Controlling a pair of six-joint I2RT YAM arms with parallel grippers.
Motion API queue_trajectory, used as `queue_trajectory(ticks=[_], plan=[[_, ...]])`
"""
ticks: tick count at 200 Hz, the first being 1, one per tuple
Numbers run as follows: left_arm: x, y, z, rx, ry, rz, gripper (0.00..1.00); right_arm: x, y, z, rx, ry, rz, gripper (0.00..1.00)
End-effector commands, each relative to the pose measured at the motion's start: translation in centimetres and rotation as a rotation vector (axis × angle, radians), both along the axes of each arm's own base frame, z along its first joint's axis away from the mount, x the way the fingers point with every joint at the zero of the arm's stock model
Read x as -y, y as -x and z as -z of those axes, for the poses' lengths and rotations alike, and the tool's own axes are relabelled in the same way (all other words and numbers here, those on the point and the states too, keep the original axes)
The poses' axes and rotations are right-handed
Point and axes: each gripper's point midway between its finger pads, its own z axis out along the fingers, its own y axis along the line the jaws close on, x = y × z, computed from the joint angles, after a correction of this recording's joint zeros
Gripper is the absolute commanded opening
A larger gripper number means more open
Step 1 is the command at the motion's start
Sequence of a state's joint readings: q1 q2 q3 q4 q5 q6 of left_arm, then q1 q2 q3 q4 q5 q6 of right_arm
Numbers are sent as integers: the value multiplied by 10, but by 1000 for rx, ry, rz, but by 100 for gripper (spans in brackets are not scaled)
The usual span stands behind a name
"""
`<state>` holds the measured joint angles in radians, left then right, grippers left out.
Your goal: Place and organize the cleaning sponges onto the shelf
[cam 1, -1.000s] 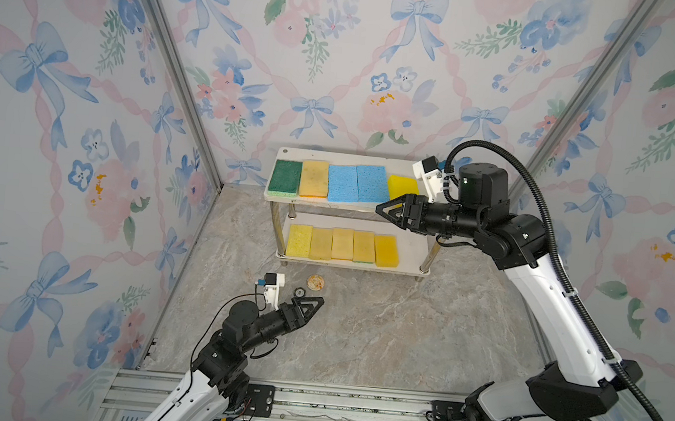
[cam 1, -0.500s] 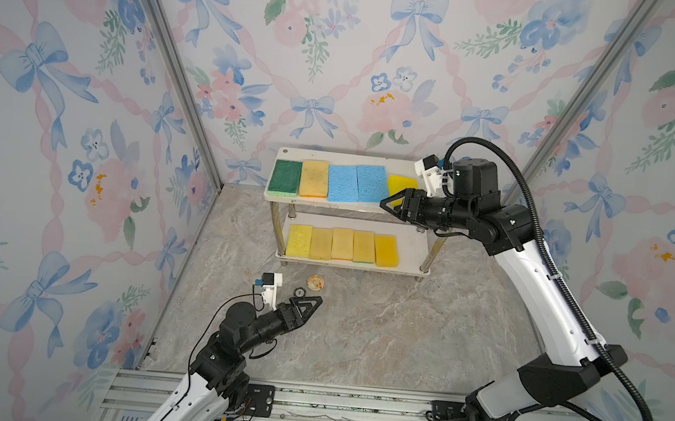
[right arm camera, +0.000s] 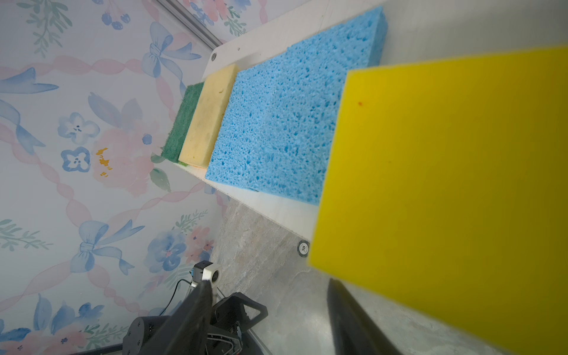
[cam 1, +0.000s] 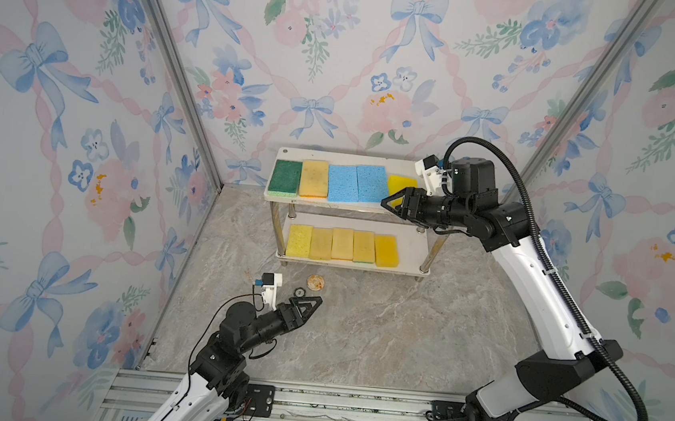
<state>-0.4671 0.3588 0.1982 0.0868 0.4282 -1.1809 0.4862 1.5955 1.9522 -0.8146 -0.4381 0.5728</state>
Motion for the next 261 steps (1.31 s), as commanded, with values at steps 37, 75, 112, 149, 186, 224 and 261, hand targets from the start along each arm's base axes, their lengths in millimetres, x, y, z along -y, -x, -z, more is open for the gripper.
queue_trajectory(ticks=[37,75,112,149,186,224,261], plan=[[0,2,5,4,-13,13,85,4,-8,-7,18,-10,11,63],[0,3,5,5,-7,14,85,4,-13,-7,19,-13,16,63],[-1,4,7,3,-6,15,85,3,-16,-6,17,-15,16,63],[-1,3,8,1,-7,13,85,4,-18,-7,21,-14,22,63],[-1,4,8,3,-4,13,86,6,-23,-6,20,-18,33,63],[-1,5,10,0,-1,15,86,4,-23,-9,21,-30,31,64],[-2,4,10,0,-1,13,86,3,-23,-10,19,-35,27,66]])
